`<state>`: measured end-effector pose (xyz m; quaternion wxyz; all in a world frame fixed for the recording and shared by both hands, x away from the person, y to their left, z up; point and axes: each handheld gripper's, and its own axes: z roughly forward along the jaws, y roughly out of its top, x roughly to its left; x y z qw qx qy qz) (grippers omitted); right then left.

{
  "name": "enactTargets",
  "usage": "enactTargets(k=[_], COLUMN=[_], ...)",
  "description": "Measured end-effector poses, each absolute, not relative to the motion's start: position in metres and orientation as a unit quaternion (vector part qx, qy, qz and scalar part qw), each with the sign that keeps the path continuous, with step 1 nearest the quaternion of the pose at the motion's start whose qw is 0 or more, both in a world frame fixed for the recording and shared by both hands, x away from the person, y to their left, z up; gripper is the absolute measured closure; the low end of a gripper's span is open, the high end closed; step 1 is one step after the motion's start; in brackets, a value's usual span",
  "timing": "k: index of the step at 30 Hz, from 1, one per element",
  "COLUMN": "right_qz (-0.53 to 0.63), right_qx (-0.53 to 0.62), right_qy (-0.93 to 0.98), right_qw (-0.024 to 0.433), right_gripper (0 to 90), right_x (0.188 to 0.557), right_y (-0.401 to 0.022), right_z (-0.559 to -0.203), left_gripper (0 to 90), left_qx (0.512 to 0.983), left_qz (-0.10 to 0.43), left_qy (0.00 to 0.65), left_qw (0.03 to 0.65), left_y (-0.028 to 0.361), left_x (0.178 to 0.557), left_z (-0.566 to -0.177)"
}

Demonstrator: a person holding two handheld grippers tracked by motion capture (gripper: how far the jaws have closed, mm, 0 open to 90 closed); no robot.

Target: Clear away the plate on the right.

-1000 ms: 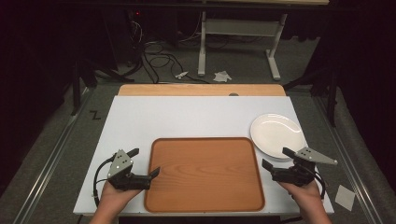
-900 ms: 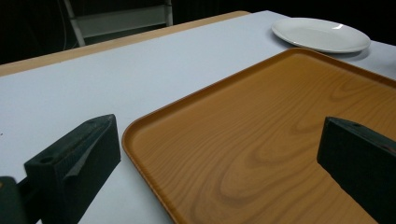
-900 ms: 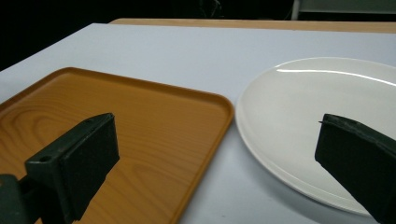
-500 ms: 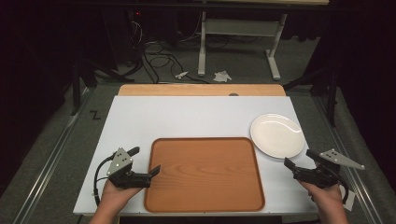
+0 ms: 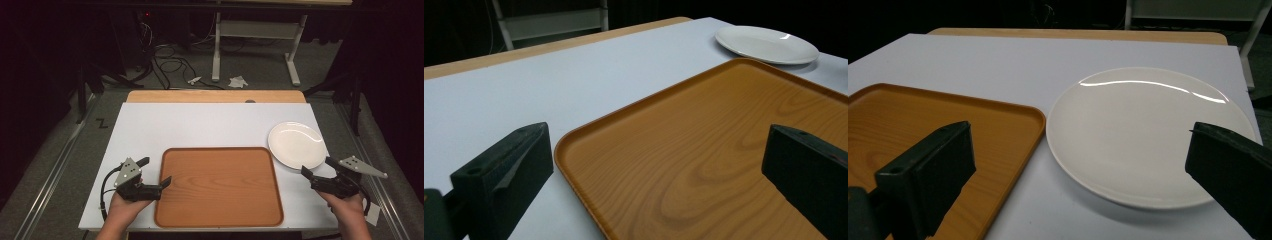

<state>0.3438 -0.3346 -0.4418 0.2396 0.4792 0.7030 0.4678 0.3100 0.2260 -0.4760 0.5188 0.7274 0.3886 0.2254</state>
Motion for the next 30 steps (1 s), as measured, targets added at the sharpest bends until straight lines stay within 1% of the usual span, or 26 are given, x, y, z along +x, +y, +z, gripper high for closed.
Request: enactTargets(k=[4,10,15,22,30], right_qz=[0.461,0.460,0.476,0.472,0.483], right_qx=[0.475,0.476,0.472,0.485,0.507], right_qy=[0.710,0.711,0.702,0.702,0.685], right_qw=[0.240,0.239,0.241,0.220,0.202], right_gripper=[0.8,0.8,1.1,1.1,1.1], right_x=[0.354,0.380,0.383,0.379,0.376], right_y=[-0.324,-0.302,-0.292,-0.306,-0.325], right_z=[-0.436,-0.428,-0.431,-0.444,-0.448], left_gripper=[0.8,0.4,0.3,0.3,0.2], left_qx=[0.729,0.731,0.729,0.731,0.736], left_qz=[0.224,0.229,0.232,0.236,0.228], left_qy=[0.386,0.378,0.378,0.371,0.371], left_qw=[0.519,0.520,0.522,0.523,0.519], left_y=[0.226,0.226,0.226,0.225,0.223], left_x=[0.310,0.309,0.308,0.307,0.309], left_z=[-0.476,-0.476,-0.475,-0.473,-0.475])
